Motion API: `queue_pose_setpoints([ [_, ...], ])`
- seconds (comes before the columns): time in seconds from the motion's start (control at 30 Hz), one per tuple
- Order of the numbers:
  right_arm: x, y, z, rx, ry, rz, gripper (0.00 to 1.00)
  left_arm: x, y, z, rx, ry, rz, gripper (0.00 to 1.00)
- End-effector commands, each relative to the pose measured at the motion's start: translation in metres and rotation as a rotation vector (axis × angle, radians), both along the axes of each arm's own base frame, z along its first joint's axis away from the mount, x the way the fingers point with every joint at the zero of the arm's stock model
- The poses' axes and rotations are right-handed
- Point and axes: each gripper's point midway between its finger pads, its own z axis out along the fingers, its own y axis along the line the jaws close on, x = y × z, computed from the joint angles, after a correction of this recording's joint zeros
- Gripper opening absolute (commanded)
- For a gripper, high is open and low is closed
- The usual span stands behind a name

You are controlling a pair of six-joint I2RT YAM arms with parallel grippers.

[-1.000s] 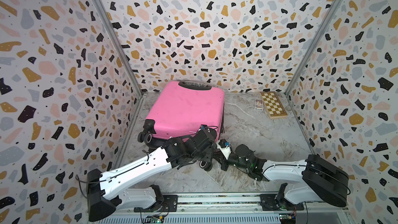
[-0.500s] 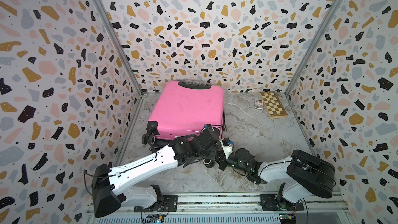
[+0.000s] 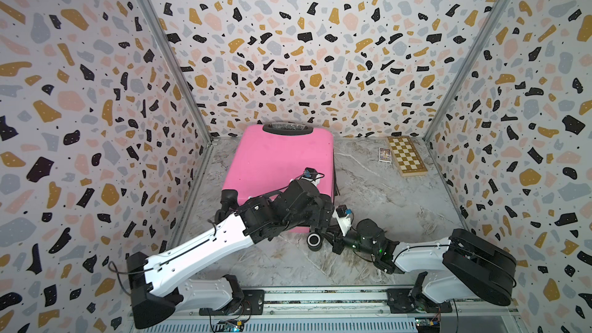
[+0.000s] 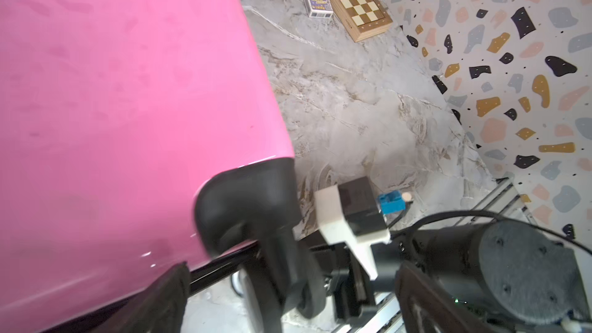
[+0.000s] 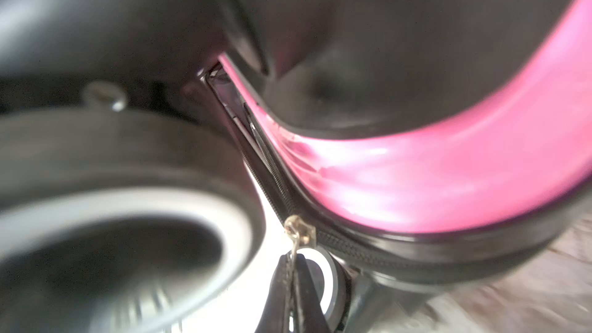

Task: Close the suitcase zippers
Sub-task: Zip the zipper on the suitcase.

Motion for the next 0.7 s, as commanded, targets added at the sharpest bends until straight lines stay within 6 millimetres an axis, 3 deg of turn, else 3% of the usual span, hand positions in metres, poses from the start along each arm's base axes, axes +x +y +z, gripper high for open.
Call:
queue_pose_setpoints([
  [0.0,0.007,-0.002,0.046,0.114,-0.104,0.009,0.0,0.0,0.071,0.009,0.208,-0.088,0.117,1.0],
  [0.17,0.023,-0.018,0.048,0.112,-0.106,-0.045,0.0,-0.005,0.178,0.01,0.313,-0.074,0.423,1.0],
  [0.27,0.033,-0.027,0.048,0.102,-0.108,-0.071,0.0,-0.016,0.225,0.001,0.33,-0.036,0.58,1.0],
  [0.37,0.046,-0.039,0.047,0.087,-0.107,-0.107,0.0,-0.024,0.255,-0.012,0.382,0.023,0.675,1.0],
  [0.47,0.055,-0.051,0.047,0.084,-0.102,-0.125,0.0,-0.024,0.266,-0.021,0.396,0.058,0.705,1.0],
  [0.67,0.062,-0.061,0.047,0.059,-0.112,-0.144,0.0,-0.005,0.228,-0.055,0.249,0.215,0.579,1.0],
])
